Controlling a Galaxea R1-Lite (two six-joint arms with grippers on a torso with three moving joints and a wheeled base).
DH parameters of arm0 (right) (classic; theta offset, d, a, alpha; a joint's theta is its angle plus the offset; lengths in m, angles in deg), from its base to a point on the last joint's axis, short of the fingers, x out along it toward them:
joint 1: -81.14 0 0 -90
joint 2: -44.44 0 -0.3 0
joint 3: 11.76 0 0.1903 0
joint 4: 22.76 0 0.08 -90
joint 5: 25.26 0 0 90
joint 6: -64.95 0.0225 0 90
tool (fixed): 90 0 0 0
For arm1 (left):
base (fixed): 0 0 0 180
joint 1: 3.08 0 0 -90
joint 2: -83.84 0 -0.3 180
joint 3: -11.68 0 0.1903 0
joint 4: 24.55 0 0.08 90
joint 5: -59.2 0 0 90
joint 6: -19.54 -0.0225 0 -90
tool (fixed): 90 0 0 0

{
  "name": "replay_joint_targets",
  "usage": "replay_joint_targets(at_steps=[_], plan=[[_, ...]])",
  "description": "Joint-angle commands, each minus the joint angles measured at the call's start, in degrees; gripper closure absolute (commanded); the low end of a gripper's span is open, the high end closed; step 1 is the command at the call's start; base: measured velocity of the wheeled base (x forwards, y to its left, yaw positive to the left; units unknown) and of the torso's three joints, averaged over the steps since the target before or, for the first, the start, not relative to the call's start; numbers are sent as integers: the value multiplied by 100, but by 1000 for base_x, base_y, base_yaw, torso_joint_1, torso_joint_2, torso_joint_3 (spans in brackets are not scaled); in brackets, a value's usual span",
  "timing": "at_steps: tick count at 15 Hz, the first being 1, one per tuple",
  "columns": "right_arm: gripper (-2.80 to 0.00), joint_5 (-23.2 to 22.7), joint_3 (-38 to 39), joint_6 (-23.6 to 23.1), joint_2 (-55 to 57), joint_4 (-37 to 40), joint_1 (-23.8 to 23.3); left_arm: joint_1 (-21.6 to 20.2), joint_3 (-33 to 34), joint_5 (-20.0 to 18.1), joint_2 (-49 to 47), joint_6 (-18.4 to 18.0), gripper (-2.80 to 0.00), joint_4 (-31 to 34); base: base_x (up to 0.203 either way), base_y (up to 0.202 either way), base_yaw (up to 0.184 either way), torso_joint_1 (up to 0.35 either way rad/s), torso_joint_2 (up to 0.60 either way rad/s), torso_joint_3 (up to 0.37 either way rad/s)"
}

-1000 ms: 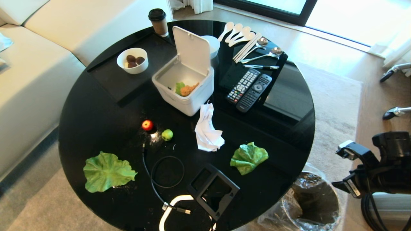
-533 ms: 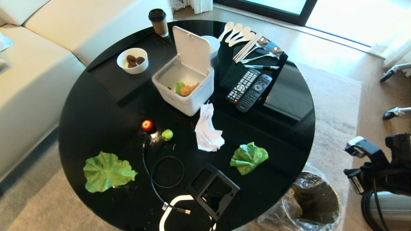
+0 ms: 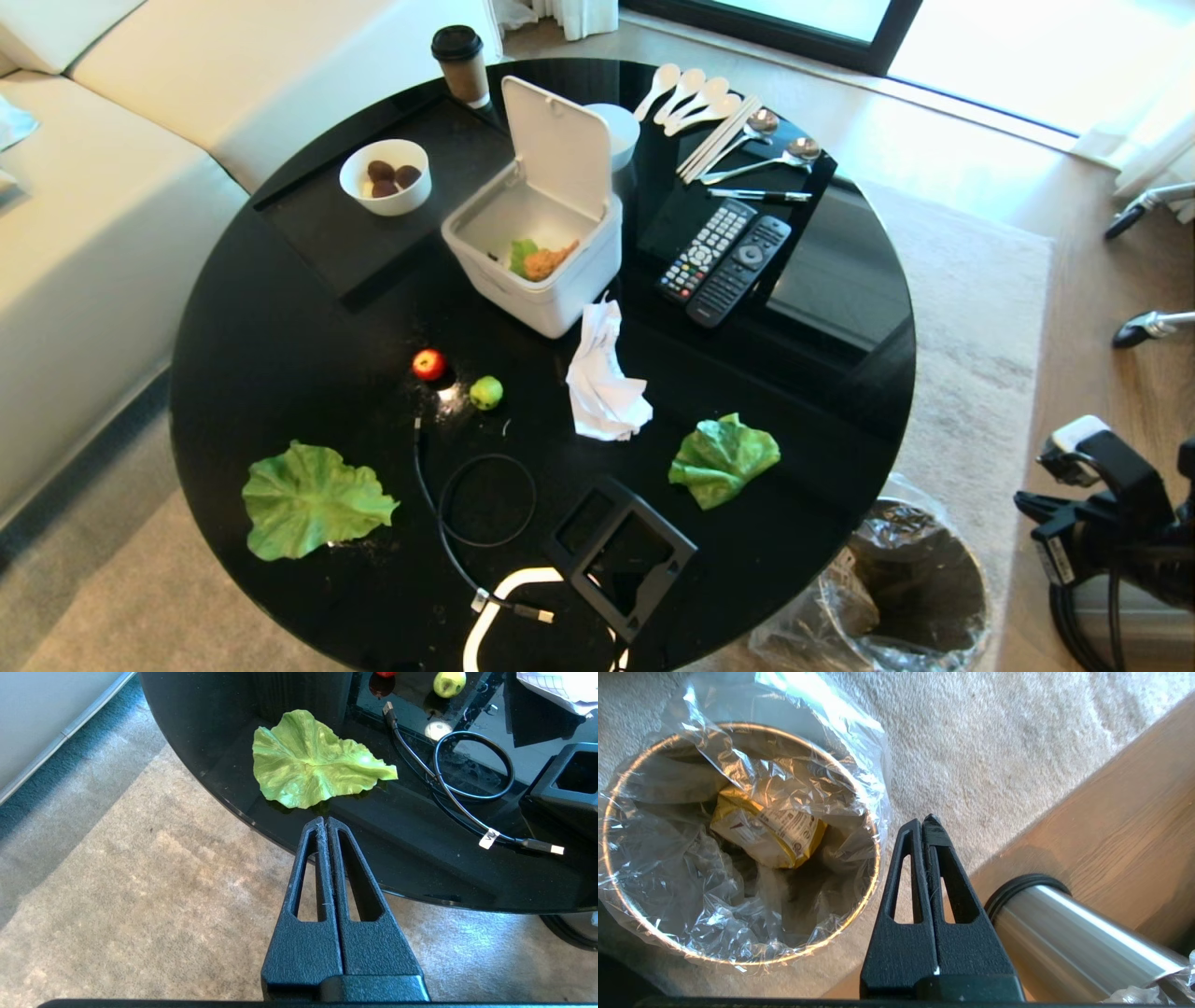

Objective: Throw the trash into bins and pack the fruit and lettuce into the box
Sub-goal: Pick up the fruit

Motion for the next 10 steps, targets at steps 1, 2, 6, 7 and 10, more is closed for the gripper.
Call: replay_joint_targets(at_steps=[1, 2, 6, 7, 10], plan=[[0, -57, 172, -4, -137, -285, -100, 1, 0, 4, 2, 2, 0, -5, 0, 0, 0, 0, 0, 0], [0, -59, 170, 80, -213, -320, -124, 1, 0, 4, 2, 2, 0, -5, 0, 0, 0, 0, 0, 0], [0, -51, 272, 387, -725, -302, -144, 1, 0, 4, 2, 2, 0, -5, 0, 0, 0, 0, 0, 0], [0, -51, 339, 407, -875, -281, -144, -7, 0, 4, 2, 2, 0, -5, 0, 0, 0, 0, 0, 0], [0, -47, 598, 486, -1349, -250, -144, -4, 0, 4, -1, 2, 0, -5, 0, 0, 0, 0, 0, 0]])
